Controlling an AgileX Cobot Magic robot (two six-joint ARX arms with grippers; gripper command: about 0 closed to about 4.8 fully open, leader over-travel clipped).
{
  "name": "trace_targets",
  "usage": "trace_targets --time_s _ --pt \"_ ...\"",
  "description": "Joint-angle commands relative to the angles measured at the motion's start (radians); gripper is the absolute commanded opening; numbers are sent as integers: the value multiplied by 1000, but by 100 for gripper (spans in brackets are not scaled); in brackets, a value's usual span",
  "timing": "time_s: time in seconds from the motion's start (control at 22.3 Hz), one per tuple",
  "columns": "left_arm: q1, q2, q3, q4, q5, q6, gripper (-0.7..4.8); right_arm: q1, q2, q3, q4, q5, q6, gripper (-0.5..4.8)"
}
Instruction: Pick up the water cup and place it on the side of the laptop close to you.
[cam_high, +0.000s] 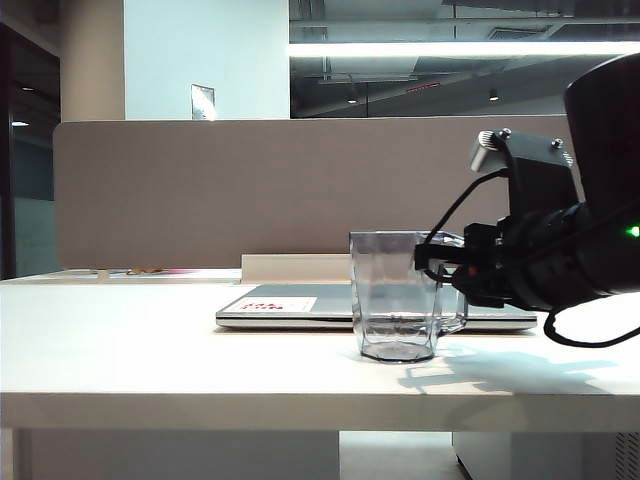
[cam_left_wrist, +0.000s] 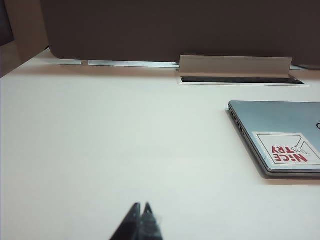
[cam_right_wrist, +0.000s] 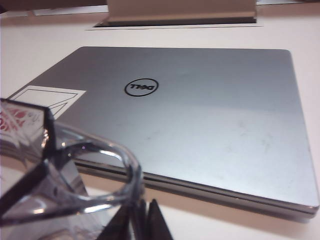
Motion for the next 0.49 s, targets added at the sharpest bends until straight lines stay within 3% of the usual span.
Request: trace_targets --time_s 0.04,0.22,0.49 --pt "-2 1 1 14 6 0 -4 18 -5 1 24 -3 3 69" --pt "-2 1 1 14 6 -4 -4 31 -6 -1 25 10 1 108" --pt "-2 1 1 14 6 -25 -4 34 -6 -41 69 59 -1 109"
